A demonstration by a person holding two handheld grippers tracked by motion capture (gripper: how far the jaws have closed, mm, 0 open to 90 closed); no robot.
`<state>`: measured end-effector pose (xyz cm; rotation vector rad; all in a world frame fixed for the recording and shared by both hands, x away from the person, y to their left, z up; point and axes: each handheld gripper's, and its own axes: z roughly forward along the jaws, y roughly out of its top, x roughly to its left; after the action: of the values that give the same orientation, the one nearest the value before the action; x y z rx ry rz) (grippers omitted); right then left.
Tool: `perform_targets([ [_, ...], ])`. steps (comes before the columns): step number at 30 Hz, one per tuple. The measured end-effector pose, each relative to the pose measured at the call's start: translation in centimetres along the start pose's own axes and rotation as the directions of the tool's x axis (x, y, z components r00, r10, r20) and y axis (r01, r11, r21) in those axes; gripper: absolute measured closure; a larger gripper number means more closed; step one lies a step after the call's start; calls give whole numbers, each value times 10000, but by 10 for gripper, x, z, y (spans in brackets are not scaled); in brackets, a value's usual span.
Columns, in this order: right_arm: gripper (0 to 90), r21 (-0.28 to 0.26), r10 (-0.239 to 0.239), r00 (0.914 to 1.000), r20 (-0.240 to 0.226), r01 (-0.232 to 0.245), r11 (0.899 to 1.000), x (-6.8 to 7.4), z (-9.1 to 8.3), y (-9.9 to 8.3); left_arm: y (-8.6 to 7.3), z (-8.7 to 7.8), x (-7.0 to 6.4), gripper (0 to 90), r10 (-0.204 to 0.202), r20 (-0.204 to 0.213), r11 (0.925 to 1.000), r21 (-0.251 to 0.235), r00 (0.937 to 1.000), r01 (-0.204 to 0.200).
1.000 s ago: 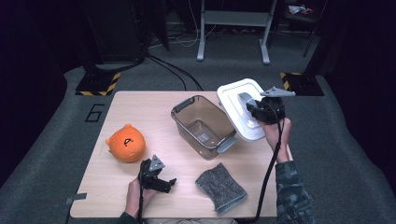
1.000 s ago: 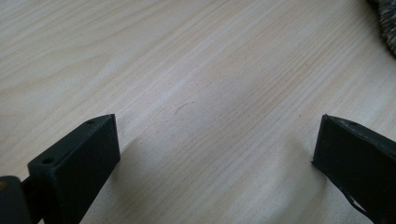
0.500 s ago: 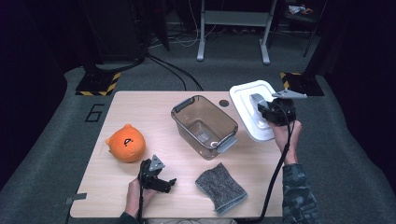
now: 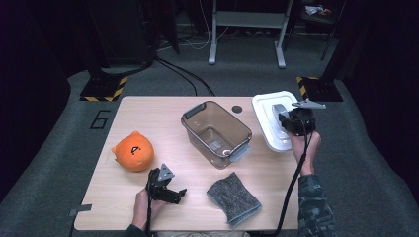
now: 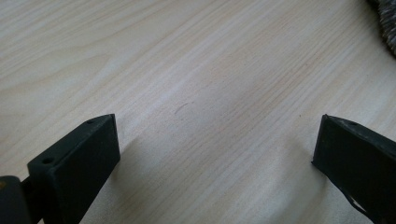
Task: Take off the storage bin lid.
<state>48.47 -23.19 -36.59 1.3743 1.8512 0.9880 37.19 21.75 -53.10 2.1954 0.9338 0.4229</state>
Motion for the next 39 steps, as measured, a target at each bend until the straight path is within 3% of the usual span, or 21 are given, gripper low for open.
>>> perform_targets([
  [10, 668, 417, 360, 9988, 341, -374, 9984, -4, 22, -19, 0, 0, 0, 2, -8, 6, 10000, -3, 10000, 8],
  [22, 668, 780, 921, 9949, 417, -952, 9924, -6, 48, -41, 0, 0, 0, 2, -3, 1, 10000, -6, 10000, 3],
  [39, 667, 1353, 1282, 9901, 576, -1350, 9816, -4, 84, -64, 0, 0, 0, 2, -10, 1, 10000, -7, 10000, 10],
])
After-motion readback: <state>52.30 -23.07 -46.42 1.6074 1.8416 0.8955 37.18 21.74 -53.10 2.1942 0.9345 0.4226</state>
